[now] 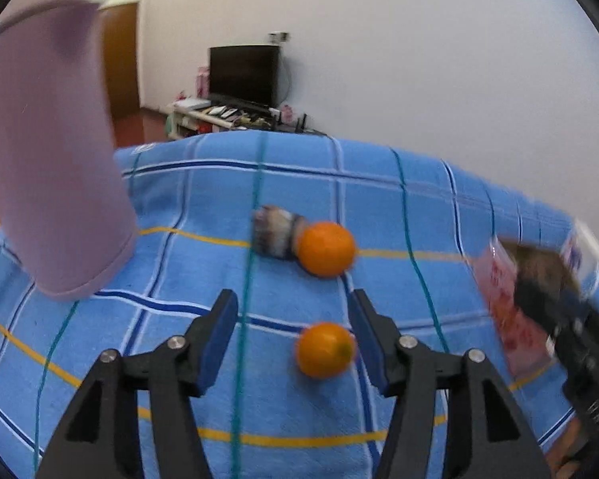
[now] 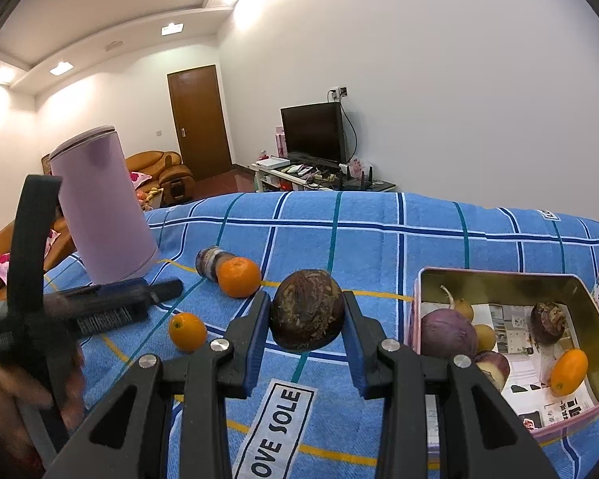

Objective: Organize fruits
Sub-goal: 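Grasp a small orange with the left gripper while the right gripper lifts the brown fruit, then carry the brown fruit and the orange over the tin box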

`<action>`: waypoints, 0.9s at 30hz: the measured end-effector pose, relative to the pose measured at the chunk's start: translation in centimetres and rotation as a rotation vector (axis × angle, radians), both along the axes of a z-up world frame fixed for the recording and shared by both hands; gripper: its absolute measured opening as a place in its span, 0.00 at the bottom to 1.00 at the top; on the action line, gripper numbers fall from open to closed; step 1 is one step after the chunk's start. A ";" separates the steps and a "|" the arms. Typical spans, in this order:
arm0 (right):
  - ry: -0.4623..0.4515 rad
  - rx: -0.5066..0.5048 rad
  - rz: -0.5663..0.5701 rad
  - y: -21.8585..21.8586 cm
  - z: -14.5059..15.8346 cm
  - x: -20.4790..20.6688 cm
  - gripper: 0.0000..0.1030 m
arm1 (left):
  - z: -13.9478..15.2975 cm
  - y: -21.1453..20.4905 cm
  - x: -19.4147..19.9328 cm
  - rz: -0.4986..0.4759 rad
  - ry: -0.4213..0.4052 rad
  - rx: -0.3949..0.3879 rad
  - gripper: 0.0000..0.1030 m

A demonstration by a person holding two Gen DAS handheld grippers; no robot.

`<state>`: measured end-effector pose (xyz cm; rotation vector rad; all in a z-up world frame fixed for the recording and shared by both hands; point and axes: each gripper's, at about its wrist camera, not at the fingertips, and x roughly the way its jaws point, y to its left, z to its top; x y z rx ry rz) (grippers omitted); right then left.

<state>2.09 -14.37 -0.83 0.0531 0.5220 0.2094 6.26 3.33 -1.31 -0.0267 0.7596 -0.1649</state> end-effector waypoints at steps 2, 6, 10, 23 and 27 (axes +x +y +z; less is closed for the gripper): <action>0.002 0.002 0.003 0.0 0.0 0.0 0.36 | -0.8 -1.6 0.2 -0.043 0.015 0.045 0.58; 0.009 -0.002 0.008 0.2 -0.2 0.0 0.36 | -2.4 -1.9 1.0 -0.028 0.095 0.104 0.44; 0.007 -0.009 0.008 0.2 -0.2 0.0 0.36 | -3.0 -0.8 1.4 -0.029 0.141 0.035 0.39; -0.039 -0.026 0.008 0.7 0.0 -0.7 0.36 | 0.8 -0.9 -1.5 0.053 -0.163 0.086 0.36; -0.041 -0.049 -0.002 1.1 -0.4 -1.0 0.36 | 1.3 -0.7 -1.6 0.064 -0.202 0.120 0.36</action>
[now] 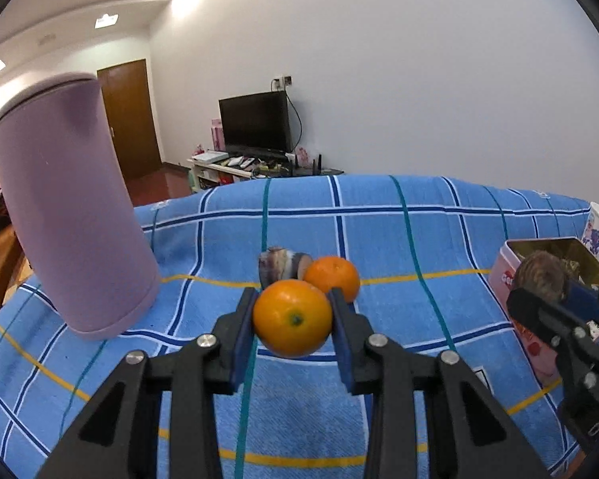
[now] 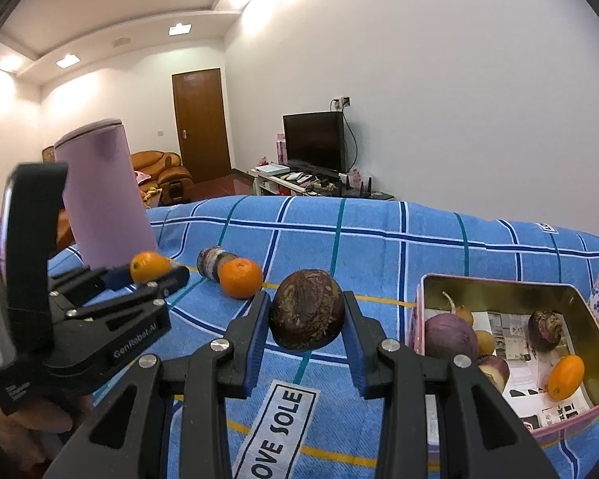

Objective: Organize fruits
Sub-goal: 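Carry the brown fruit and the orange over the tin box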

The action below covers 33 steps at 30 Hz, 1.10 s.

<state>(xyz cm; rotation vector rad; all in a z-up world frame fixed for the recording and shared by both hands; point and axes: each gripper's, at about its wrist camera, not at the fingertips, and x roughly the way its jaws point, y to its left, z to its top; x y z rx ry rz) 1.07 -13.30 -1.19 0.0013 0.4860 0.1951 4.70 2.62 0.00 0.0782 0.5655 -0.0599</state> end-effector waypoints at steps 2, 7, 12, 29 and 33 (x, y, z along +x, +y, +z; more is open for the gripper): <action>0.003 -0.014 -0.005 0.1 -0.2 0.0 0.36 | 0.1 0.1 -0.3 0.009 -0.013 0.005 0.36; -0.007 -0.019 -0.017 0.0 -0.1 -0.6 0.36 | 0.3 -0.2 -0.8 0.012 -0.030 0.022 0.36; -0.013 -0.024 -0.021 -0.2 -0.1 -1.4 0.36 | 0.4 -0.8 -1.9 0.012 -0.057 0.042 0.36; -0.027 -0.049 -0.037 -1.6 0.2 -3.7 0.36 | 0.7 -2.4 -4.7 -0.006 -0.069 0.017 0.36; -0.035 -0.059 -0.050 -2.5 0.3 -4.5 0.36 | 0.7 -2.9 -5.2 -0.010 -0.063 0.005 0.36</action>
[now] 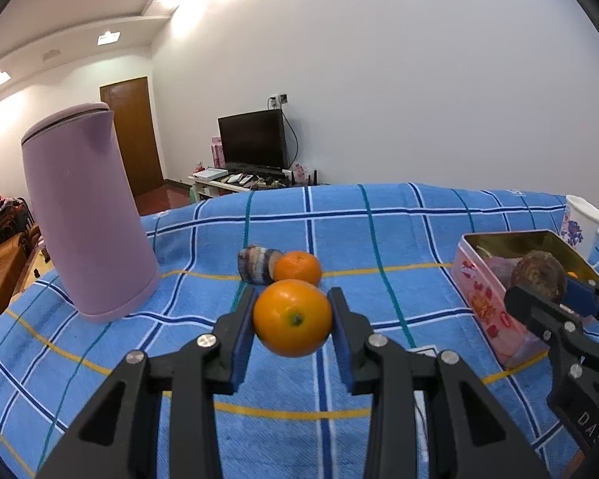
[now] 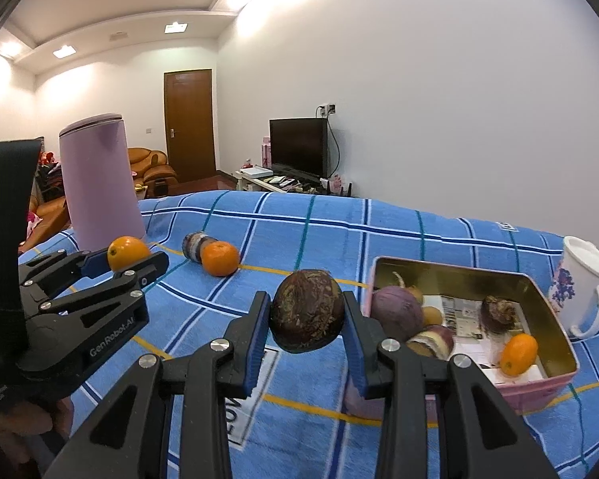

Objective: Organize fruits
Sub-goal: 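Carry the brown fruit and the orange over the tin box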

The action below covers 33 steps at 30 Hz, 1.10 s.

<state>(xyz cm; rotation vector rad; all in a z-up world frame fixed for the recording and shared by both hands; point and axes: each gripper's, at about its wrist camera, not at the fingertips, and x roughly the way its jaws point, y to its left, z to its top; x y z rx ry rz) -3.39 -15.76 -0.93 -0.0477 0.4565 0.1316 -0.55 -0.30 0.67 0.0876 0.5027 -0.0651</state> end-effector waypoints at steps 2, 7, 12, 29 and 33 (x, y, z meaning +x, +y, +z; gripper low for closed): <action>-0.004 -0.007 -0.007 -0.6 0.0 -0.4 0.36 | 0.0 -0.3 -0.3 -0.005 0.002 -0.005 0.36; -0.009 -0.010 -0.033 -2.2 0.2 -1.0 0.36 | 0.1 -1.2 -0.9 -0.012 -0.007 0.010 0.36; -0.009 -0.007 -0.055 -3.6 0.3 -1.4 0.36 | 0.1 -1.8 -1.3 -0.013 -0.006 0.005 0.36; -0.028 -0.059 -0.114 -7.1 0.6 -2.1 0.36 | 0.5 -5.1 -1.6 -0.075 0.008 -0.012 0.36; -0.030 -0.064 -0.137 -8.2 0.6 -2.2 0.36 | 0.7 -6.6 -1.6 -0.104 0.004 -0.005 0.36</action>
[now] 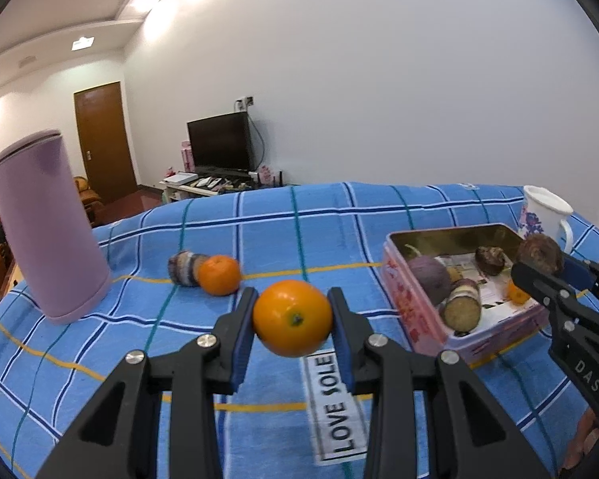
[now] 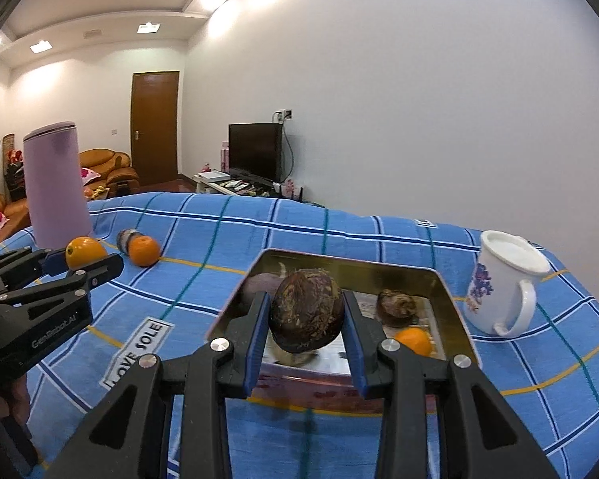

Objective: Organize fruits
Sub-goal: 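Carry the brown fruit and the orange over the tin box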

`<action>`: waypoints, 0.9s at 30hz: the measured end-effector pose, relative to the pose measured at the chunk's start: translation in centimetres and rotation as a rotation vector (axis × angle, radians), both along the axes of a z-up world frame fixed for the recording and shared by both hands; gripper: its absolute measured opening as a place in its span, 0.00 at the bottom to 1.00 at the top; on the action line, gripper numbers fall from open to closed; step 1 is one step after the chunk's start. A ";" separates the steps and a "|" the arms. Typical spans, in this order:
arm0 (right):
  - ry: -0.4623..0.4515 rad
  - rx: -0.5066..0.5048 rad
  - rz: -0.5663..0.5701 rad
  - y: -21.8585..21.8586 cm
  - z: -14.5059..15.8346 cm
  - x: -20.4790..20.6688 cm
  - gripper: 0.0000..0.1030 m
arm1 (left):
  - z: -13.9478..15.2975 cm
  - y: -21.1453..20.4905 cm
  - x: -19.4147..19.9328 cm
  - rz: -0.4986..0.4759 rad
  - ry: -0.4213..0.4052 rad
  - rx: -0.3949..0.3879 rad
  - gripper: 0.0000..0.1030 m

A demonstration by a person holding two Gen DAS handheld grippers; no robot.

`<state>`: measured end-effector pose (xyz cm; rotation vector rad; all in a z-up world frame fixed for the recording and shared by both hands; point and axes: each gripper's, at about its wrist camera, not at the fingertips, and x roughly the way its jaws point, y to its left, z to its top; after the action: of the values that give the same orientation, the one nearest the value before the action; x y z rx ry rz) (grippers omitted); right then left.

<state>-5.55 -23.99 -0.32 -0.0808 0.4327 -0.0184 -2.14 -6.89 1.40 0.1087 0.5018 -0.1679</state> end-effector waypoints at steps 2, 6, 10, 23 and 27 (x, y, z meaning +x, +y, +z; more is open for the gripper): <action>-0.002 -0.003 -0.013 -0.5 0.0 -0.1 0.36 | 0.1 -0.6 0.1 -0.013 0.000 -0.003 0.36; -0.003 -0.008 -0.039 -1.7 0.0 -0.1 0.36 | 0.5 -2.2 0.2 -0.040 -0.008 -0.008 0.36; -0.006 -0.013 -0.060 -3.0 0.1 -0.2 0.36 | 0.7 -3.5 0.4 -0.066 -0.006 -0.021 0.36; 0.005 0.009 -0.135 -6.5 0.3 0.4 0.36 | 0.8 -7.2 1.7 -0.127 0.012 -0.045 0.36; 0.008 0.017 -0.162 -7.4 0.4 0.5 0.36 | 1.2 -8.2 2.1 -0.143 0.010 -0.052 0.36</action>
<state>-5.01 -31.36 0.10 -0.0292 0.4468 -0.1736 0.01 -15.09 2.56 0.0927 0.4997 -0.3217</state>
